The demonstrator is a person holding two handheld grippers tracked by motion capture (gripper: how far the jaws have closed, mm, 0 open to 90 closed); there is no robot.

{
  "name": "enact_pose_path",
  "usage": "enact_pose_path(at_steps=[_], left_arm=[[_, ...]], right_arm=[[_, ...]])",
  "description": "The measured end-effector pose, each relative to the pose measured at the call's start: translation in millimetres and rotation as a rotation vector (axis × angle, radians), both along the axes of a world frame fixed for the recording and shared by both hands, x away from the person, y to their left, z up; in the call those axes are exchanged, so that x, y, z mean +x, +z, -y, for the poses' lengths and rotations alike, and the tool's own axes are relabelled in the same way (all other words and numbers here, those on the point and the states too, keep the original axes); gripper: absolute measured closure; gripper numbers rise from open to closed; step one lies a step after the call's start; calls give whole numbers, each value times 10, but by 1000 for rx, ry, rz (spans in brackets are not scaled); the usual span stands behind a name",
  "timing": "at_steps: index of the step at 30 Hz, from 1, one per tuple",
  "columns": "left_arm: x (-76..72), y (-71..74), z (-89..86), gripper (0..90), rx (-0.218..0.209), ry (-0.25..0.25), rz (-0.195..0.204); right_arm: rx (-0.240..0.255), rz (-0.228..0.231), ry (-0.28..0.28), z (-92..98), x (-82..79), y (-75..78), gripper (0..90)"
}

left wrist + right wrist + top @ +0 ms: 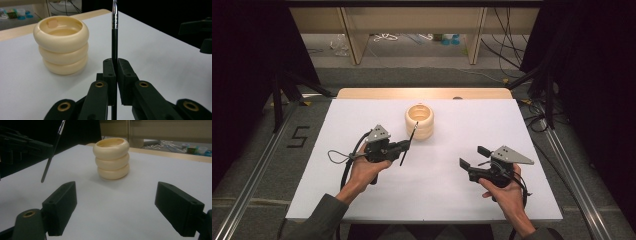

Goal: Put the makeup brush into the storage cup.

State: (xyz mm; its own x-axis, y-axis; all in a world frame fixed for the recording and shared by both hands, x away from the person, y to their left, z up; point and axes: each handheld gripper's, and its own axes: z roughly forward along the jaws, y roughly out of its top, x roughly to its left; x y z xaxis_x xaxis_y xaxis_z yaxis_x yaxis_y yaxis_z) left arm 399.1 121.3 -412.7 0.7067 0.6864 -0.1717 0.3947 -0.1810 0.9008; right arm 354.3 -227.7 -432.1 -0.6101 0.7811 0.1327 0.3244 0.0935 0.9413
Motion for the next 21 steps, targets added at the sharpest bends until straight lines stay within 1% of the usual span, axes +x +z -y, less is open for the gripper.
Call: enact_pose_path(at_steps=[1,3,4,5,7,8,11,12,13,14,17,19,20,21], left_arm=[[-8,1,-3,847,-12,0,9],[-19,6,-15,848,-16,14,35],[-16,5,-25,848,-21,13,46],[-13,6,-35,848,-43,30,54],[-6,10,-47,848,-46,33,55],[0,10,-59,848,-60,49,59],[4,9,-66,847,-72,54,60],[-3,13,-73,848,-80,72,63],[-3,13,-73,848,-80,72,63],[4,15,-78,848,-85,64,73],[13,24,-80,847,-101,79,86],[28,26,-87,848,-102,81,100],[36,25,-84,847,-119,100,92],[36,25,-84,848,-119,100,92]], right_arm=[[4,-13,10,-12,5,7,189],[3,-13,13,-20,11,9,189],[-6,-14,8,-30,13,16,190],[-7,-17,13,-33,14,20,190],[-9,-12,13,-40,19,17,190],[-7,-12,13,-39,19,17,191],[-8,-12,11,-33,19,21,191],[-14,-8,11,-30,28,15,192],[-14,-8,11,-30,28,15,192],[12,-8,21,-44,31,5,191],[7,-14,23,-43,26,9,191],[-2,-6,19,-38,27,10,192],[3,-4,19,-40,30,8,191],[3,-4,19,-40,30,8,191]])
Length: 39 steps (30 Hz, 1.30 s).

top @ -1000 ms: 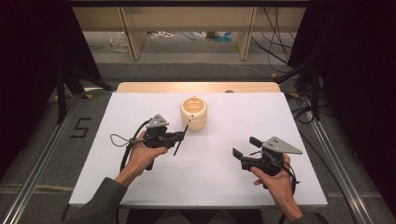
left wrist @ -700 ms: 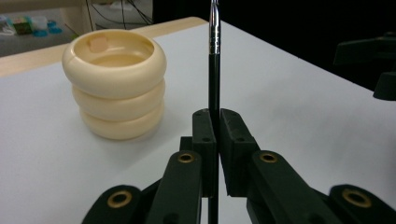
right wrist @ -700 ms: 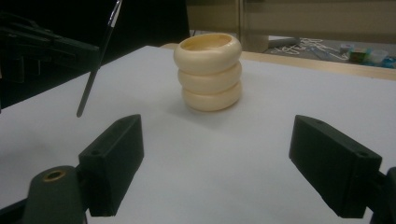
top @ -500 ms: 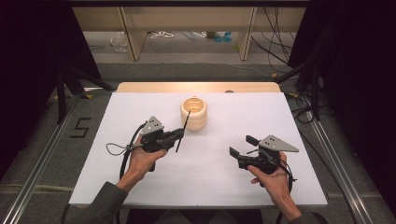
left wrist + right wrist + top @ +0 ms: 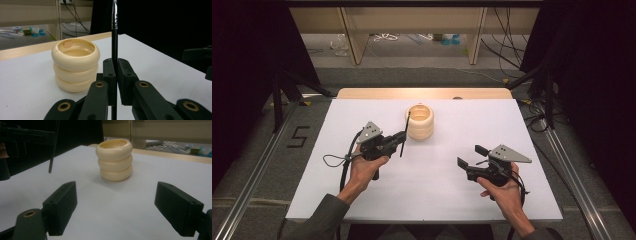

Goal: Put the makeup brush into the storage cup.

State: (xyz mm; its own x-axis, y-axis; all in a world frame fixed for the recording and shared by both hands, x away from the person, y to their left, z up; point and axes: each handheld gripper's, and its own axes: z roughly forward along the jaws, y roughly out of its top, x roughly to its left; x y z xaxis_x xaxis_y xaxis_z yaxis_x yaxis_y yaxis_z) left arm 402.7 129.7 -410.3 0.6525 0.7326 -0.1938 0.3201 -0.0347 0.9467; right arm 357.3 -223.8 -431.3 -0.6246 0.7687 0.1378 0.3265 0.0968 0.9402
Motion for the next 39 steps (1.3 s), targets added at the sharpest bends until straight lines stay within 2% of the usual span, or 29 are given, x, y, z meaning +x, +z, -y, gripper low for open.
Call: enact_pose_path(at_steps=[14,22,27,30,32,33,34,37,39], left_arm=[[185,58,10,848,-56,56,38],[353,101,45,847,-88,84,38],[432,126,70,848,-92,90,36],[482,140,88,848,-80,95,35],[511,153,96,848,-75,93,36],[524,161,103,848,-77,95,38],[537,165,103,847,-80,92,39],[578,158,113,847,-76,96,37],[614,147,117,847,-69,102,34]], right_arm=[[8,-10,-2,-3,-9,-10,192],[10,-6,2,1,-6,-16,192],[8,-6,1,1,-7,-17,192],[8,-3,3,6,-5,-18,192],[-18,-13,-2,34,-14,-4,192],[-18,-13,-2,34,-14,-4,192],[7,-6,2,21,-7,-13,193],[7,-6,3,21,-8,-13,193],[-17,-15,0,33,-16,-4,193]])
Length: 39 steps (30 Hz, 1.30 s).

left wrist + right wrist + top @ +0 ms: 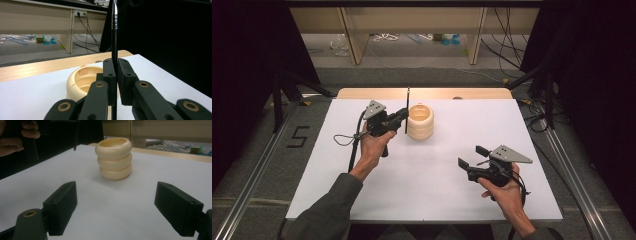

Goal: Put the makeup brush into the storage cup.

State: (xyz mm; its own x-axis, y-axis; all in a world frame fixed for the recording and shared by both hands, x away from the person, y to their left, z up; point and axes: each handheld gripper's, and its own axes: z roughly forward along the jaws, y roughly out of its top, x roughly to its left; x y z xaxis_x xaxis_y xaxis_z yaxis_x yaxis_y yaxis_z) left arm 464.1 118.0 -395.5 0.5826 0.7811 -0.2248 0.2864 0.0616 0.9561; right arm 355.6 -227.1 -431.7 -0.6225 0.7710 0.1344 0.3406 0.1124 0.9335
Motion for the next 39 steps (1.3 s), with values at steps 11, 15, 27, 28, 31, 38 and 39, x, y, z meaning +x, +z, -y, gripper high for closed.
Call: enact_pose_path(at_steps=[11,15,27,28,31,38,39], left_arm=[[208,93,102,848,9,12,16],[255,118,126,847,12,17,18],[460,128,239,848,17,48,21],[480,131,248,848,23,47,28],[542,112,275,848,23,63,21],[598,102,306,848,24,74,23],[603,98,313,847,25,74,25]], right_arm=[[1,-2,2,1,-1,-2,193],[2,-2,3,0,-2,-2,193],[19,11,9,-7,1,-6,194],[20,-1,8,-10,-7,1,193],[8,4,7,-9,-9,3,194],[7,5,7,-4,-12,4,193],[8,4,8,-6,-13,4,194]])
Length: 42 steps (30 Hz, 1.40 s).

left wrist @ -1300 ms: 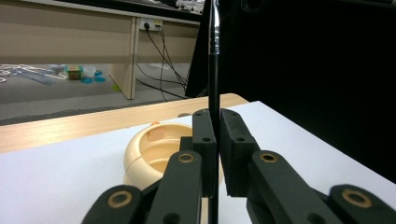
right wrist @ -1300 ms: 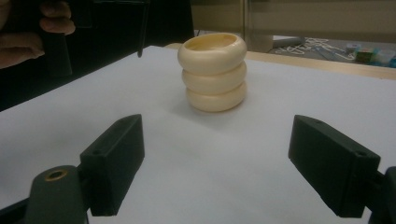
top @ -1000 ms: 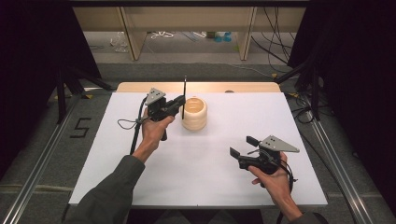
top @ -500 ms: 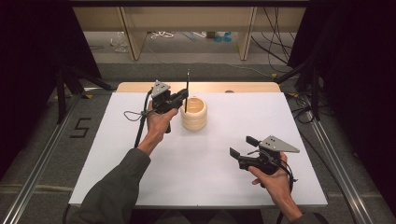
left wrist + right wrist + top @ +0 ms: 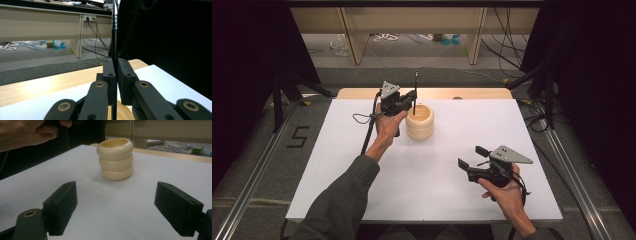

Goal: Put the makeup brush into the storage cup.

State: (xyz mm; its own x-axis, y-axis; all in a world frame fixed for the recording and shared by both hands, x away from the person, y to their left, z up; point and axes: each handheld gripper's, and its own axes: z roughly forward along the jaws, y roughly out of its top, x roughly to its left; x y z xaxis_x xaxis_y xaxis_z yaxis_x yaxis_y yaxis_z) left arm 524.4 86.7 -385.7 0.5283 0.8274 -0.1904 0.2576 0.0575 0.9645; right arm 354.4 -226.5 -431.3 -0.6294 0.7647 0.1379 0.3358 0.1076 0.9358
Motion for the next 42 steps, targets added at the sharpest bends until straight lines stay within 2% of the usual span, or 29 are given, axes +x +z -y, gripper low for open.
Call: enact_pose_path(at_steps=[9,10,19,21,26,42], left_arm=[[30,-44,34,847,4,1,10],[40,-57,35,847,17,3,16],[66,-94,46,847,23,10,18],[70,-105,57,847,13,11,13],[75,-122,74,847,26,9,20],[74,-213,86,847,37,14,9]], right_arm=[[7,9,5,-9,0,-6,194],[6,12,5,-9,0,-6,194],[3,5,5,-17,-6,-6,193],[3,5,6,-16,-6,-6,194],[-3,3,9,-13,-8,-3,194],[-3,2,10,-13,-8,-4,194]])
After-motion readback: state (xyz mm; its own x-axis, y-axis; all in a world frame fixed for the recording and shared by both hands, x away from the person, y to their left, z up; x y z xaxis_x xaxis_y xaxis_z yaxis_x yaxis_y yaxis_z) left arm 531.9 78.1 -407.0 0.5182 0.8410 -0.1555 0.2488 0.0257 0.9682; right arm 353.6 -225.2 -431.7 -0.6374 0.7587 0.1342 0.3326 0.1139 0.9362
